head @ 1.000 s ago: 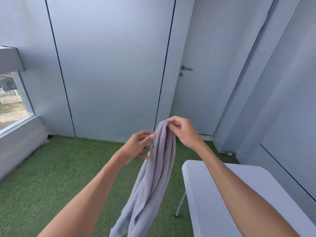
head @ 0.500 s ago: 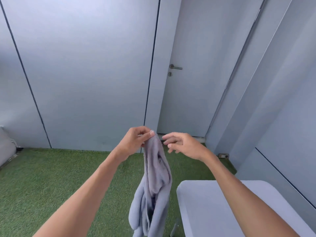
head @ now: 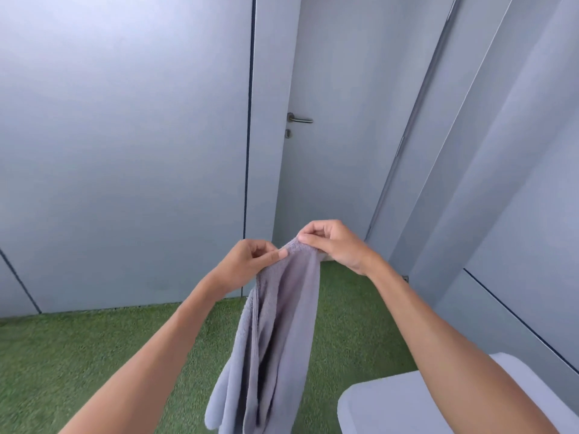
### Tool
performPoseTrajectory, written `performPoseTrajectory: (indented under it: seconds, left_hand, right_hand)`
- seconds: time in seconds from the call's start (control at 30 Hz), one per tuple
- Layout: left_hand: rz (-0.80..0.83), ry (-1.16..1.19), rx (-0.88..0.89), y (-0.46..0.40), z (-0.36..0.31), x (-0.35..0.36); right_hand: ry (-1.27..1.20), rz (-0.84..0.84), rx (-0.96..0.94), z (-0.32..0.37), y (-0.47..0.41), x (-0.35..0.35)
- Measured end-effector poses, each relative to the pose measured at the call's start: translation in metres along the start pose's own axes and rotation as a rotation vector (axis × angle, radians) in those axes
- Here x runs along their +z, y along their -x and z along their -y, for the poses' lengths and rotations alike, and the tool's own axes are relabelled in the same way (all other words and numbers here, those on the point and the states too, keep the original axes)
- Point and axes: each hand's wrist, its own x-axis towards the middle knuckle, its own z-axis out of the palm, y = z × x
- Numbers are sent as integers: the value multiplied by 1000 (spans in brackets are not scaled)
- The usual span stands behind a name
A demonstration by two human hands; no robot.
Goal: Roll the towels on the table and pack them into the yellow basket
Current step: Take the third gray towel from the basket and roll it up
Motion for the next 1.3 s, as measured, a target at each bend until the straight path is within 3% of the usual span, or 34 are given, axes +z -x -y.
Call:
performPoseTrajectory:
  seconds: [0.2,0.37,0.77,0.83,0.93,1.0,1.1,1.3]
  left_hand:
    - [-54,36,-20,-33,32,-14]
    - [-99,-109,-8,-61,43,-23]
    - [-166,-180,-38,-80,69,-52]
    - [-182,-171,-9,-83,59,-50]
    - [-134,-146,62,-97,37,-36]
    - [-74,-148,77,-110,25,-21]
    - [30,-196,78,-118,21,3]
    - [-39,-95,23,-111,31,1]
  right_hand:
    - [279,-152,-72,-19,-35,-34]
    - [363,-257,-82,-33,-53,-66]
    - [428,-607,-44,-79,-68,-142]
    - [460,-527,42,-89,-68,-142]
    - [446,-22,198,-89,-70,-117]
    - [385,191,202,-79,-72,-87]
    - [260,283,124,-64,-82,-56]
    - [102,234,41,-68,-87,-53]
